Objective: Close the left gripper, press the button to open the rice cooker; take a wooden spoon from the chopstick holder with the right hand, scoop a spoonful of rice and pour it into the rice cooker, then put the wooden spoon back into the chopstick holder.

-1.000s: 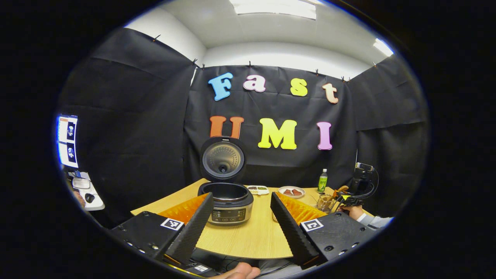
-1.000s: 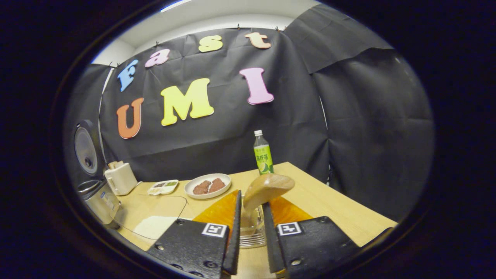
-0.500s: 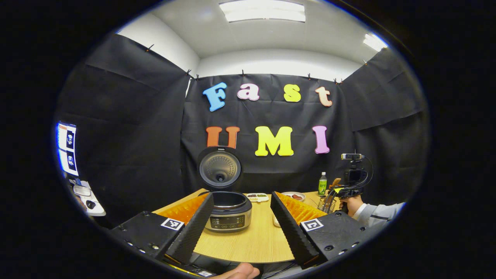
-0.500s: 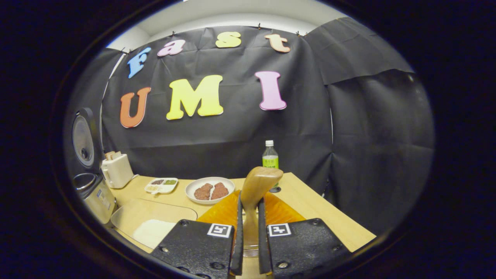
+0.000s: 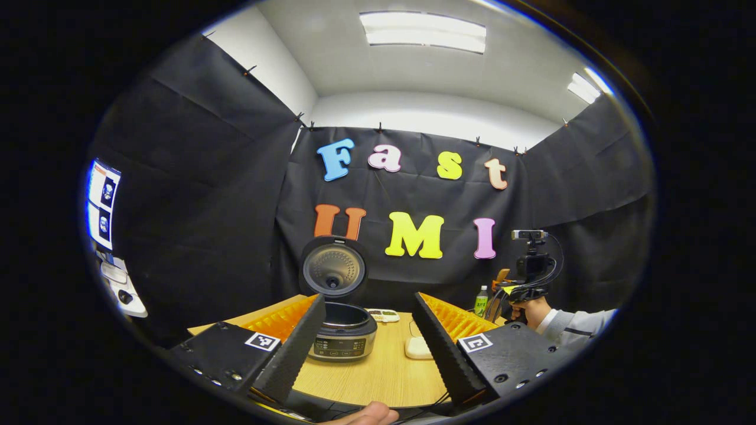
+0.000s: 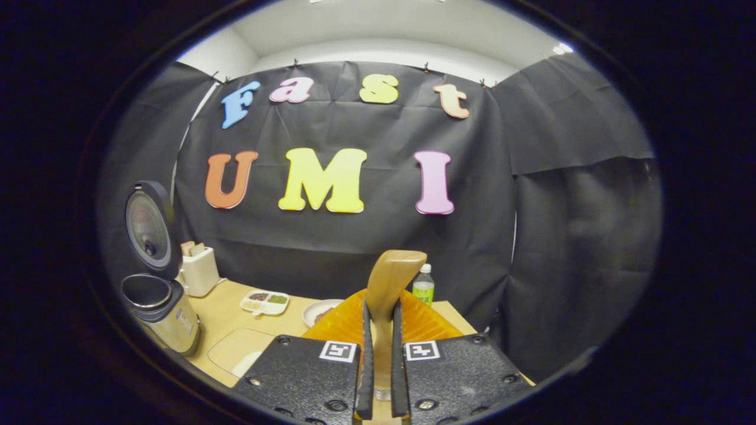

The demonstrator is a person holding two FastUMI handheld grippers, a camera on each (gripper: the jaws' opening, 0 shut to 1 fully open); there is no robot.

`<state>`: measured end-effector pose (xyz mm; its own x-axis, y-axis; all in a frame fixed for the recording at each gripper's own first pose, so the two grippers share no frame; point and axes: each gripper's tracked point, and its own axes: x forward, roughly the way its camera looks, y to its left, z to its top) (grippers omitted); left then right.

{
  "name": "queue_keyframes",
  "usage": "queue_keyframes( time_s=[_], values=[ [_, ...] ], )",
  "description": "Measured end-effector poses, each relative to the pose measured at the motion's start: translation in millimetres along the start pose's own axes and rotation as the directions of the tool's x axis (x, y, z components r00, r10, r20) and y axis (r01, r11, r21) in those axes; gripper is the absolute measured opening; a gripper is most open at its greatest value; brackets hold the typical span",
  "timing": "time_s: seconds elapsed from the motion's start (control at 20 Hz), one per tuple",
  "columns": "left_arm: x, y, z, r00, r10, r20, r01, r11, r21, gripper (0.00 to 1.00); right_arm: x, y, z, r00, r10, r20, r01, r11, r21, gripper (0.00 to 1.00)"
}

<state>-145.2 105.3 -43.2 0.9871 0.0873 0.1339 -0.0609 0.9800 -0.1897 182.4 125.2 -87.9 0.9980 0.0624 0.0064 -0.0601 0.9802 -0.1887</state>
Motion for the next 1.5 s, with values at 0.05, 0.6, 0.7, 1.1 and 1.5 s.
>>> queue_keyframes(
  time_s=[0.05, 0.6, 0.7, 1.1, 1.5],
  values=[
    [1, -2, 2, 1.0, -0.01, 0.001, 0.01, 1.0, -0.006, 0.94, 0, 14, 3, 1.0, 0.029, 0.005, -0.029, 1.0, -0.011, 0.14],
    [18, 6, 22, 0.998, -0.017, -0.056, 0.021, 0.998, 0.067, 0.94, 34, 107, -80, 0.984, 0.14, -0.113, -0.152, 0.984, -0.098, 0.16],
    [21, 10, 28, 0.999, -0.011, -0.052, 0.016, 0.995, 0.093, 0.94, 37, 111, -93, 0.981, 0.145, -0.126, -0.161, 0.978, -0.13, 0.16],
    [25, 16, 34, 0.998, -0.023, -0.06, 0.027, 0.998, 0.053, 0.94, 37, 138, -128, 0.947, 0.251, -0.202, -0.24, 0.968, 0.076, 0.16],
    [21, 17, 39, 0.999, -0.025, -0.049, 0.028, 0.997, 0.069, 0.94, 49, 123, -141, 0.884, 0.423, -0.201, -0.187, 0.711, 0.678, 0.16]
  ],
)
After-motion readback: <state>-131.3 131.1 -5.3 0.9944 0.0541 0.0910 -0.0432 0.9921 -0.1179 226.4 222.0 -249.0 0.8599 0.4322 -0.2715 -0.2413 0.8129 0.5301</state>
